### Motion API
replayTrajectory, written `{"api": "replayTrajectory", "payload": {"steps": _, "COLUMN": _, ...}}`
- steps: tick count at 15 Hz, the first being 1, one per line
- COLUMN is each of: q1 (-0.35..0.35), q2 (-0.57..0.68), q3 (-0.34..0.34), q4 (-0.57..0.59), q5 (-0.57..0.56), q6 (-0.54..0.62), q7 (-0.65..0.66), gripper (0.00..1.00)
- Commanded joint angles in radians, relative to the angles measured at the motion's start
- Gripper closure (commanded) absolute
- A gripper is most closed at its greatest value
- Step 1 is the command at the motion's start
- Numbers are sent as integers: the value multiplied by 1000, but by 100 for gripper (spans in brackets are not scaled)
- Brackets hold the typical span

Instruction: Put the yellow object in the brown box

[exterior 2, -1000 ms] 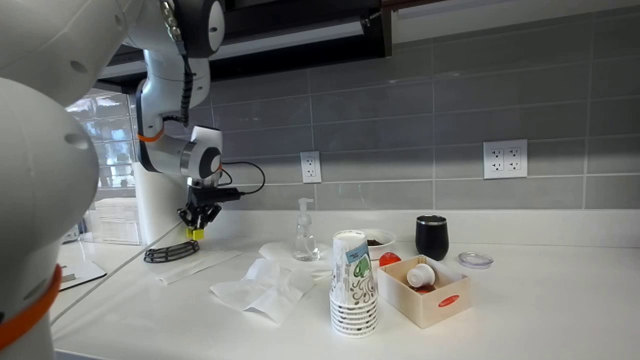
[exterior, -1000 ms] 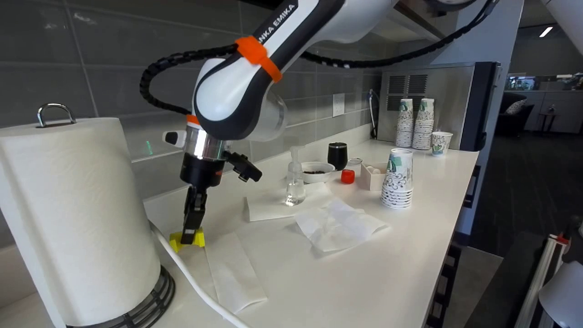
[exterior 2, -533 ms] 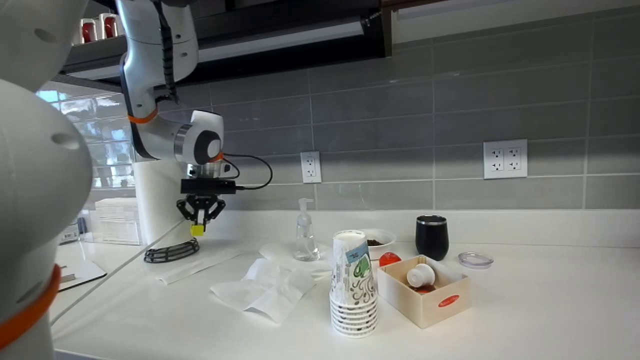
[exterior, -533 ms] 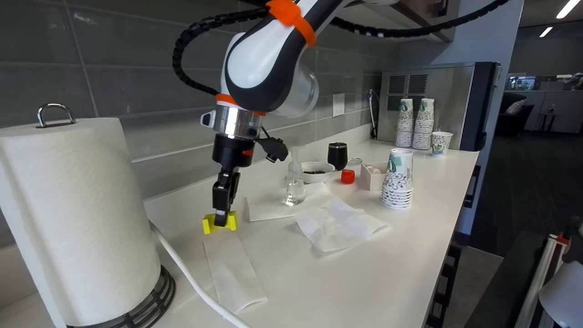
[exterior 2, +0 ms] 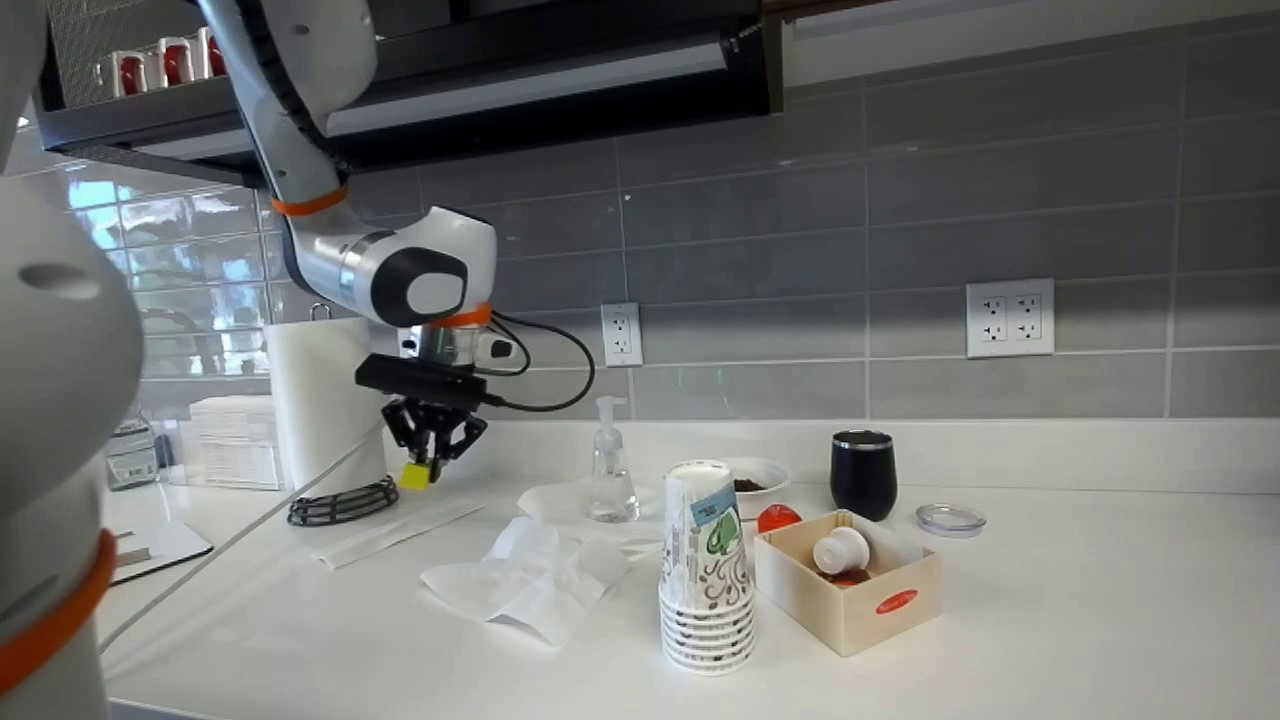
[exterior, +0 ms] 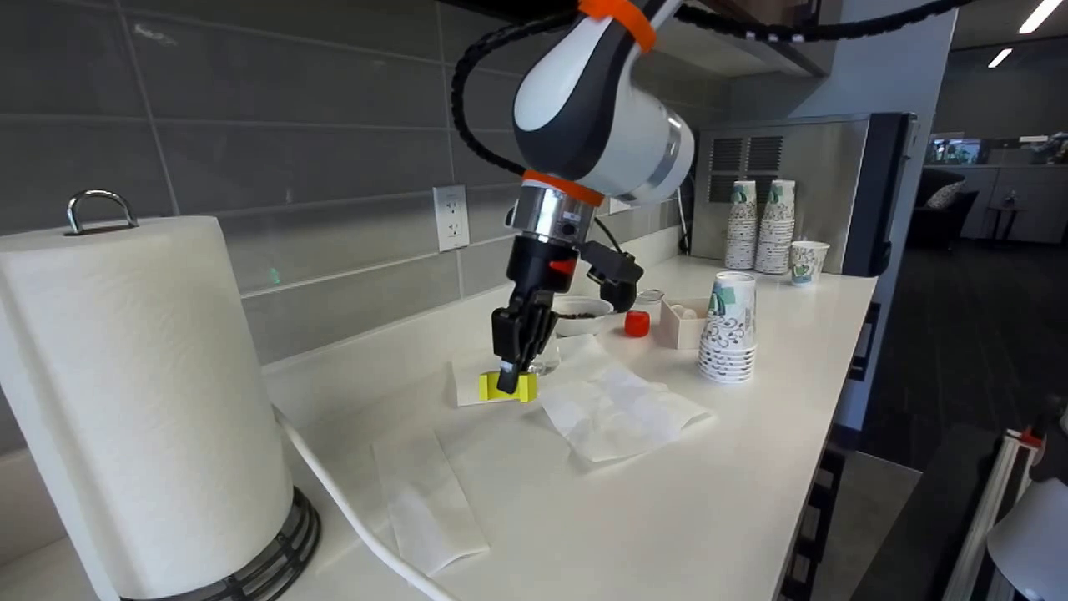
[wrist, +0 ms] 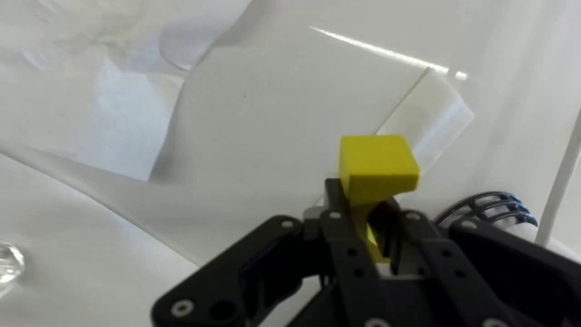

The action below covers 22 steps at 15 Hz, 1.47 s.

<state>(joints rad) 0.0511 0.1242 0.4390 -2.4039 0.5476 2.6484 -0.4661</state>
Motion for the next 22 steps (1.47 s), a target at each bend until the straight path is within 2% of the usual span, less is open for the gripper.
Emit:
{"api": "replayTrajectory", "payload": {"steps": 1, "q1": 15, "q2": -191, "q3": -73, "q4": -144, "q5": 205, "q6": 3, "q7": -16, "gripper": 95}}
{"api": "replayTrajectory", "payload": {"steps": 4, "q1": 37, "q2": -269, "q3": -181, "q4": -196, "q5": 229, "q6": 2, "q7": 52, "gripper": 95}}
{"api": "replayTrajectory", "payload": {"steps": 8, "q1": 4, "q2": -328, "q3": -304, "q4": -227, "q5": 110, "q6": 21, "q7": 213, "gripper": 95}}
{"api": "replayTrajectory", "payload": {"steps": 11, "q1": -42, "q2": -366, "q3": -367, "q4": -230, "q5": -23, "q6": 28, "q7": 372, "gripper": 95}}
{"api": "replayTrajectory", "payload": {"steps": 14, "q1": -109, "q2": -405, "q3": -402, "q4": -226, "q5": -205, "q6": 22, "q7": 571, "gripper": 95}}
{"api": "replayTrajectory", "payload": {"steps": 18, "q1": -234, "q2": -454, "q3": -404, "q4": -208, "q5": -448, "q6": -56, "q7": 815, "gripper": 95}}
{"api": "replayTrajectory", "payload": {"steps": 22, "q1": -327, "q2": -463, "q3": -419, "q4": -196, "q5": -584, "q6": -94, "q7": 931, "gripper": 95}}
